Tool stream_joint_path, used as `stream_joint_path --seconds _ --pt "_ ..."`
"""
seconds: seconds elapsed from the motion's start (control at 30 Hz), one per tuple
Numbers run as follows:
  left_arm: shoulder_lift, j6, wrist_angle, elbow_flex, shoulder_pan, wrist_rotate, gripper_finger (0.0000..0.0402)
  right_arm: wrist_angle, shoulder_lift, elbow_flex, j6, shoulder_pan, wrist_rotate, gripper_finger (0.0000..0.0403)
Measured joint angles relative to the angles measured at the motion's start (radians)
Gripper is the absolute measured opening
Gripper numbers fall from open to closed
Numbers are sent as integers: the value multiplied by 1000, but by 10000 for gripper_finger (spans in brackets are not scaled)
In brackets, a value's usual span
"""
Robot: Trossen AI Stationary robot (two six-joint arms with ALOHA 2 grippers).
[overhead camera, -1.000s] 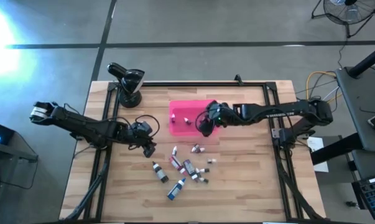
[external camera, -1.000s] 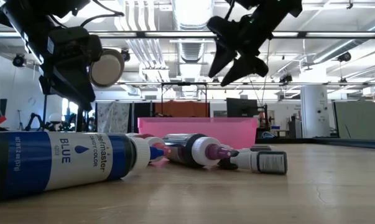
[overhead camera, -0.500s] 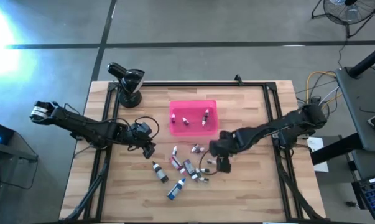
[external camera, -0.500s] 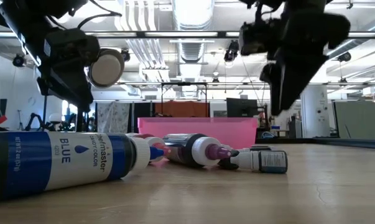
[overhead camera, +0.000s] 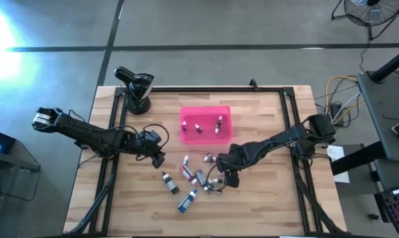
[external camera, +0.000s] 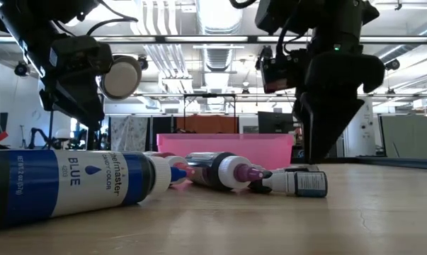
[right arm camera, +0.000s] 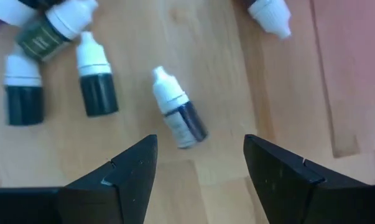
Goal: Pick & Place food coloring
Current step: Put the red food coloring bottle into the pink bin
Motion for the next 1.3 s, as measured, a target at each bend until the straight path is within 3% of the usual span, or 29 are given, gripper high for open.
stream_joint_path --seconds 0.33,0.47,0.73,1.1,1.3 --pt "0 0 0 0 0 2 158 34 9 0 -72 2 -22 226" --pt "0 0 0 -2 0 3 158 37 19 0 -33 -3 -36 224" --pt "0 -6 0 -6 0 3 158 73 19 0 225 -10 -96 224" --pt "0 -5 0 -7 0 -7 158 86 56 -1 704 -10 -91 221" --pt "0 -6 3 -8 0 -8 158 66 82 16 805 -4 -69 196"
